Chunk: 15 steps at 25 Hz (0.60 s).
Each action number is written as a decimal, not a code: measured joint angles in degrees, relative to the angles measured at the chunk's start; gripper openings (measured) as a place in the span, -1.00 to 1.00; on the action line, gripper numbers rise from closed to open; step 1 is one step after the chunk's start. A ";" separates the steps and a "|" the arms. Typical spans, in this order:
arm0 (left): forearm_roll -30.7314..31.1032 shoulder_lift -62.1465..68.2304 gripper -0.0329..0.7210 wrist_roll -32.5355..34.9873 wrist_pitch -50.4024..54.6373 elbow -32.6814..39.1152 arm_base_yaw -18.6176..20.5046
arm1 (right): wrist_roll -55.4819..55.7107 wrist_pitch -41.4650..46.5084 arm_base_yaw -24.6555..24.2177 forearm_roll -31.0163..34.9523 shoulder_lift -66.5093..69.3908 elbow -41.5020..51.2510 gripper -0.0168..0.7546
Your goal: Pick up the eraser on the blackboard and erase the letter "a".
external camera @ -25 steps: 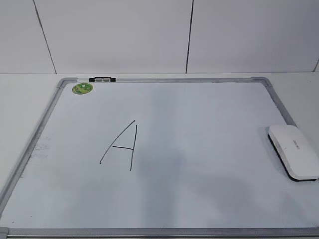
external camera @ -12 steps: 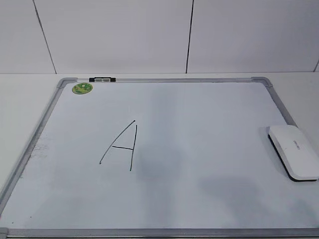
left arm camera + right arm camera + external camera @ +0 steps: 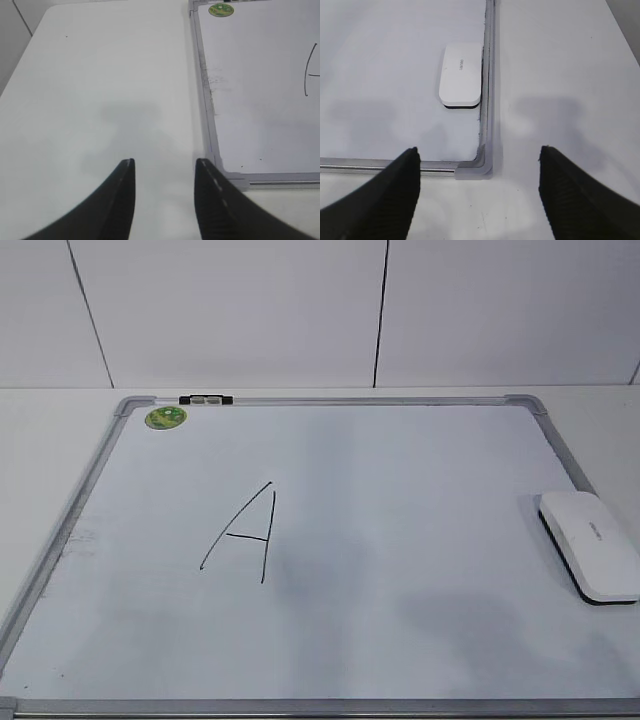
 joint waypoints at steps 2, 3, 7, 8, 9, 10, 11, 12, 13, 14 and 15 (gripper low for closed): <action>0.00 0.00 -0.12 0.00 -0.11 0.00 0.00 | 0.06 0.00 0.00 0.00 0.00 0.00 0.50; 0.00 0.00 -0.13 0.00 -0.11 0.00 0.00 | 0.06 0.00 0.00 0.00 0.00 0.00 0.50; 0.00 0.00 -0.15 0.00 -0.11 0.00 0.00 | 0.06 0.00 0.00 -0.04 0.00 0.00 0.50; 0.00 0.00 -0.15 0.00 -0.11 0.00 0.00 | 0.06 0.00 0.00 -0.04 0.00 0.00 0.50; 0.00 0.00 -0.15 0.00 -0.11 0.00 0.00 | 0.06 0.00 0.00 -0.04 0.00 0.00 0.50; 0.00 0.00 -0.15 0.00 -0.11 0.00 0.00 | 0.06 0.00 0.00 -0.04 0.00 0.00 0.50; 0.00 0.00 -0.15 0.00 -0.11 0.00 0.00 | 0.06 0.00 0.00 -0.04 0.00 0.00 0.50; 0.00 0.00 -0.15 -0.04 -0.11 0.00 0.00 | 0.06 0.00 0.00 -0.04 0.00 0.00 0.50; 0.00 0.00 -0.16 -0.04 -0.11 0.00 0.00 | 0.06 0.00 0.00 -0.04 0.00 0.00 0.50; 0.00 0.00 -0.16 -0.04 -0.11 0.00 0.00 | 0.06 0.00 0.00 -0.04 0.00 0.00 0.50; 0.00 0.00 -0.17 -0.04 -0.11 0.00 0.00 | 0.06 0.00 0.00 -0.04 0.00 0.00 0.50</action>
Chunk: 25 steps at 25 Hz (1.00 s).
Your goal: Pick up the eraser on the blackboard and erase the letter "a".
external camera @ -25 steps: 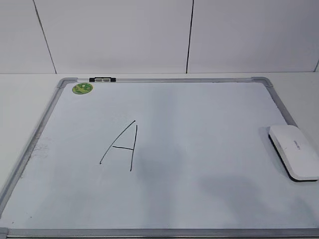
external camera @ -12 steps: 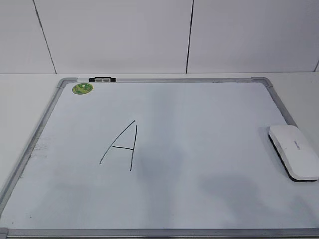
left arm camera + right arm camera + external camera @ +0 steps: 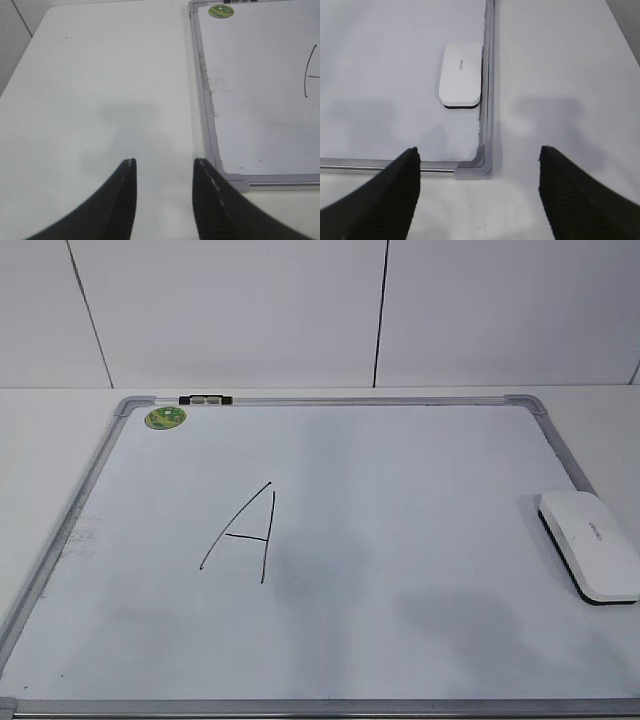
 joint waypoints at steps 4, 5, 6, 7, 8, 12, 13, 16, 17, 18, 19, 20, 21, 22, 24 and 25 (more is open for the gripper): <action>0.00 0.00 -0.20 0.00 0.00 0.00 0.00 | 0.00 0.00 0.00 0.00 0.00 0.00 0.50; 0.00 0.00 -0.20 0.00 0.00 0.00 0.00 | 0.00 0.00 0.00 0.00 0.00 0.00 0.50; 0.00 0.00 -0.20 0.00 0.00 0.00 0.00 | 0.00 0.00 0.00 0.00 0.00 0.00 0.50; 0.00 0.00 -0.20 -0.09 0.00 0.00 0.00 | 0.00 0.00 0.00 0.00 0.00 0.00 0.50; 0.00 0.00 -0.20 -0.09 0.00 0.00 0.00 | 0.00 0.00 0.00 0.00 0.00 0.00 0.50; 0.00 0.00 -0.20 -0.09 0.00 0.00 0.00 | 0.00 0.00 -0.42 -0.09 0.00 0.00 0.50; 0.00 0.00 -0.20 -0.09 0.00 0.00 0.00 | 0.00 0.00 -1.01 -0.09 0.00 0.00 0.50; 0.00 0.00 -0.20 -0.09 0.00 0.00 0.11 | 0.00 -0.02 -3.91 -0.09 0.00 0.00 0.50; 0.00 0.00 -0.20 -0.09 0.00 0.00 0.33 | 0.00 -0.02 -5.02 -0.09 0.00 0.00 0.50; 0.00 0.00 -0.21 -0.09 0.00 0.00 0.58 | 0.00 -0.02 -6.11 -0.09 0.00 0.00 0.50; 0.00 0.00 -0.21 -0.09 0.00 0.00 0.72 | 0.00 -0.02 -7.01 -0.09 0.00 0.00 0.50; 0.00 0.00 -0.22 -0.09 0.00 0.00 0.85 | 0.00 -0.12 -8.07 -0.09 0.00 0.00 0.50; 0.00 0.00 -0.23 -0.09 0.00 0.00 0.96 | 0.00 -0.12 -9.05 -0.19 0.00 0.00 0.50; 0.00 0.00 -0.24 -0.09 0.00 0.00 1.01 | 0.00 -0.12 -9.95 -0.13 0.00 0.00 0.50; 0.00 0.00 -0.24 -0.09 0.00 0.00 1.10 | 0.00 -0.12 -11.40 -0.13 0.00 0.00 0.50; 0.00 0.00 -0.24 -0.09 0.00 0.00 1.10 | 0.00 -0.12 -12.08 -0.13 0.00 0.00 0.50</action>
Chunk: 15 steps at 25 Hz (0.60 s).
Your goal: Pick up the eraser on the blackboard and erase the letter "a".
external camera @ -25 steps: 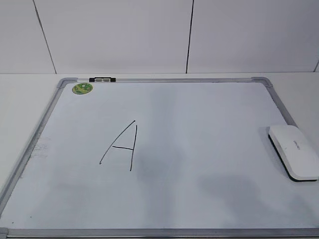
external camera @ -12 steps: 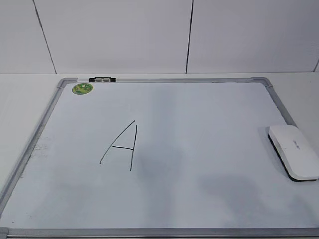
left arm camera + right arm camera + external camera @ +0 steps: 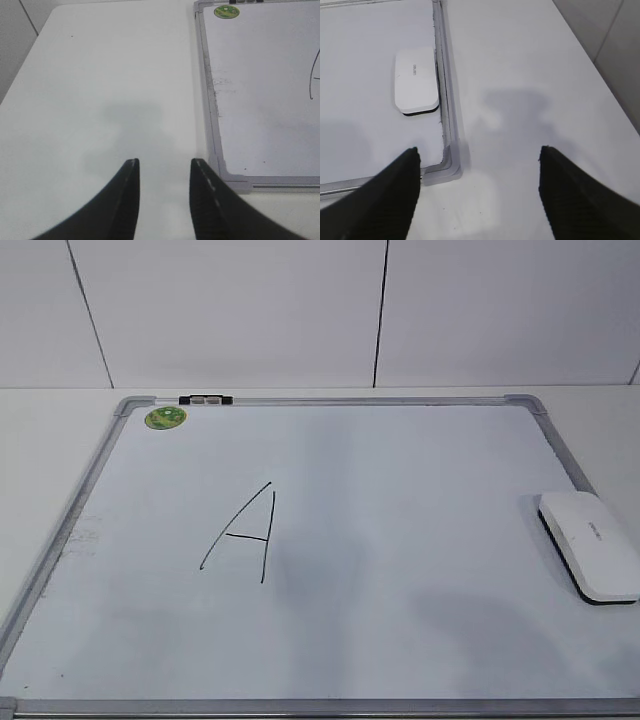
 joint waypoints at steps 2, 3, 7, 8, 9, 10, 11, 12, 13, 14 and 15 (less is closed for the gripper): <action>0.00 0.00 -0.24 0.00 0.00 0.00 0.00 | 0.00 0.00 -1.01 0.00 0.00 0.00 0.50; 0.00 0.00 -0.25 0.00 0.00 0.00 0.00 | 0.00 0.00 -1.49 0.00 0.00 0.00 0.50; 0.00 0.00 -0.25 0.00 0.00 0.00 0.38 | 0.00 0.00 -2.96 0.00 0.00 0.00 0.50; 0.00 0.00 -0.25 0.00 0.00 0.00 0.49 | 0.00 0.00 -3.27 0.00 0.00 0.00 0.50; 0.00 0.00 -0.25 0.00 0.00 0.00 0.61 | -0.10 0.00 -3.50 -0.09 0.00 0.00 0.50; 0.00 0.00 -0.25 0.00 0.00 0.00 0.71 | -0.09 0.00 -3.71 -0.09 0.00 0.00 0.50; 0.00 0.00 -0.25 0.00 0.00 0.00 0.71 | -0.09 0.00 -3.81 -0.09 0.00 0.00 0.50; 0.00 0.00 -0.25 0.00 0.00 0.00 0.71 | -0.09 0.00 -3.94 -0.09 0.00 0.00 0.50; 0.00 0.00 -0.26 0.00 0.00 0.00 0.76 | -0.09 0.00 -3.94 -0.09 0.00 0.00 0.50; 0.00 0.00 -0.27 0.00 0.00 0.00 0.76 | -0.09 0.00 -3.94 -0.09 0.00 0.00 0.50; 0.00 0.00 -0.27 0.00 0.00 0.00 0.76 | -0.09 0.00 -3.94 -0.09 0.00 0.00 0.50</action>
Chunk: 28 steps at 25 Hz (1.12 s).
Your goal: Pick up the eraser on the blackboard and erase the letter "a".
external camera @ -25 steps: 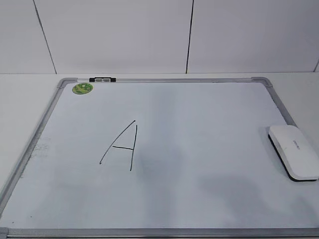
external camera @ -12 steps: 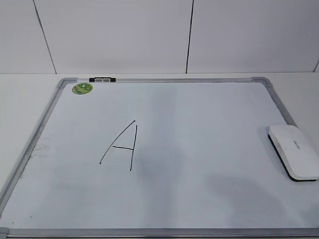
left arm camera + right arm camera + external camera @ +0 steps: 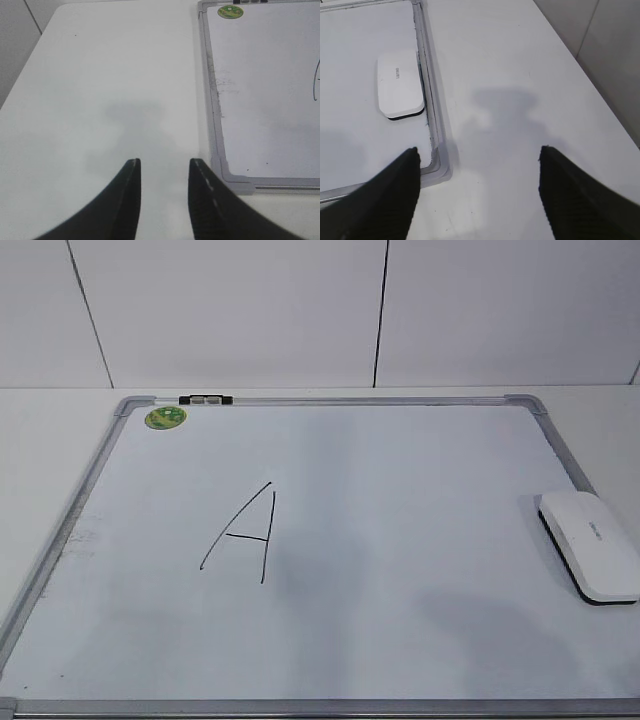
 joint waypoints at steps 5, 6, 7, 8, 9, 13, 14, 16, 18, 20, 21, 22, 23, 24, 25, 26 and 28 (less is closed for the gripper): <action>0.00 0.00 -0.28 0.00 0.00 0.00 -0.68 | 0.00 0.00 0.00 0.00 0.00 0.00 0.50; 0.00 0.00 -0.28 0.00 0.00 0.00 -0.91 | 0.00 0.00 0.00 0.00 0.00 0.00 0.50; 0.00 0.00 -0.28 0.00 0.00 0.00 -1.13 | 0.00 0.00 0.00 0.00 0.00 0.00 0.50; 0.00 0.00 -0.28 0.00 0.00 0.00 -1.43 | 0.00 0.00 0.00 0.00 0.00 0.00 0.50; 0.00 0.00 -0.28 0.00 0.00 0.00 -1.79 | 0.00 -0.02 0.00 0.00 0.00 0.00 0.50; 0.00 0.00 -0.28 0.00 0.00 0.00 -2.77 | 0.00 -0.02 0.00 0.00 0.00 0.00 0.50; 0.00 0.00 -0.28 0.00 0.00 0.00 -2.78 | 0.00 -0.02 0.00 0.00 0.00 0.00 0.50; 0.00 0.00 -0.28 0.00 0.00 0.00 -2.78 | 0.00 -0.02 0.00 0.00 0.00 0.00 0.50; 0.00 0.00 -0.28 0.00 0.00 0.00 -2.78 | 0.00 -0.02 0.00 0.00 0.00 0.00 0.50; 0.00 0.00 -0.28 0.00 0.00 0.00 -2.78 | 0.00 -0.02 0.00 0.00 0.00 0.00 0.50; 0.00 0.00 -0.28 0.00 0.00 0.00 -2.78 | 0.00 -0.02 0.00 0.00 0.00 0.00 0.50; 0.00 0.00 -0.28 0.00 0.00 0.00 -2.78 | 0.00 -0.02 0.00 0.00 0.00 0.00 0.50; 0.00 0.00 -0.28 0.00 0.00 0.00 -2.78 | 0.00 -0.02 0.00 0.00 0.00 0.00 0.50; 0.00 0.00 -0.28 0.00 0.00 0.00 -2.78 | 0.00 -0.02 0.00 0.00 0.00 0.00 0.50; 0.00 0.00 -0.28 0.00 0.00 0.00 -2.78 | 0.00 -0.02 0.00 0.00 0.00 0.00 0.50; 0.00 0.00 -0.28 0.00 0.00 0.00 -2.78 | 0.00 -0.02 0.00 0.00 0.00 0.00 0.50; 0.00 0.00 -0.28 0.00 0.00 0.00 -2.78 | 0.00 -0.02 0.00 0.00 0.00 0.00 0.50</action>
